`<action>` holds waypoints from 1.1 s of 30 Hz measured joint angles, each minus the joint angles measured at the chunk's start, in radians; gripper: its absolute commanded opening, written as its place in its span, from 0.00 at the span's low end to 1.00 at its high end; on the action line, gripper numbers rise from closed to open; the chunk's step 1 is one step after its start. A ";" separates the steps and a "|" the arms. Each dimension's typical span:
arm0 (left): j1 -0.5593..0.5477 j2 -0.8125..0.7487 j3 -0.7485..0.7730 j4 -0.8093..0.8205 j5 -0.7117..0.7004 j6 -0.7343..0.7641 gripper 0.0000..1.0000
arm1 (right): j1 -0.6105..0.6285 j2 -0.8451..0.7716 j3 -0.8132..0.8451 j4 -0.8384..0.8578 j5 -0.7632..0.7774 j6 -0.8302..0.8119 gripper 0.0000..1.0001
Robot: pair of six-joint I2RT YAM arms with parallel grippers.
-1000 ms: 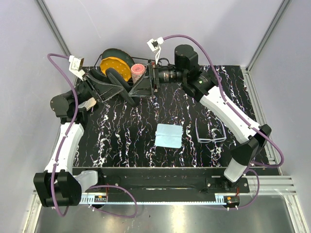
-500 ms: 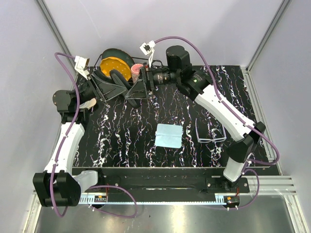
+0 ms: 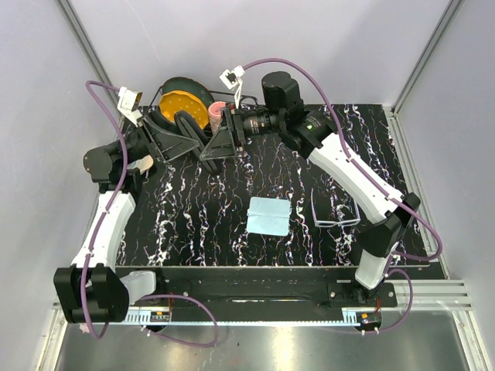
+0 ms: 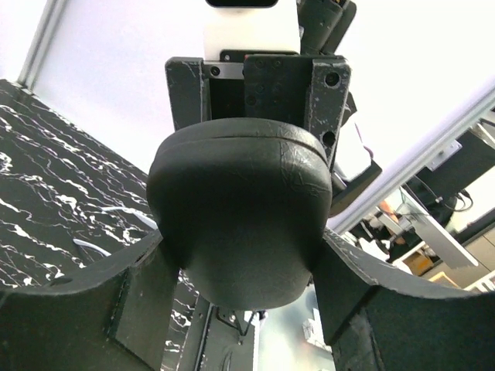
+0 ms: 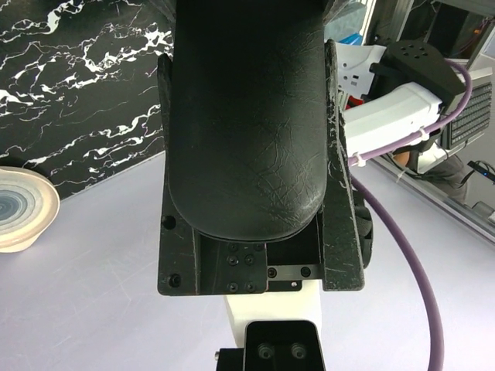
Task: Organize the sunglasses
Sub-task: Open the sunglasses case.
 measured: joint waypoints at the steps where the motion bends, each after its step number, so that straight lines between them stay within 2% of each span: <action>1: 0.002 0.010 -0.002 0.038 0.006 -0.026 0.10 | 0.000 0.000 0.000 0.001 -0.007 0.002 0.13; 5: 0.005 0.049 -0.002 0.186 0.038 -0.156 0.08 | -0.003 -0.010 -0.020 0.025 -0.046 0.029 0.08; 8: 0.003 0.069 -0.002 0.250 0.064 -0.235 0.09 | -0.008 -0.034 -0.073 0.068 -0.067 0.069 0.00; 18: -0.009 0.055 -0.002 0.309 0.100 -0.303 0.08 | -0.022 -0.091 -0.197 0.229 -0.145 0.196 0.00; 26: -0.010 -0.056 -0.053 0.310 0.093 -0.263 0.08 | -0.038 -0.106 -0.277 0.494 -0.290 0.422 0.00; 33: -0.013 -0.156 -0.091 0.264 0.100 -0.092 0.08 | -0.047 -0.107 -0.277 0.606 -0.347 0.539 0.00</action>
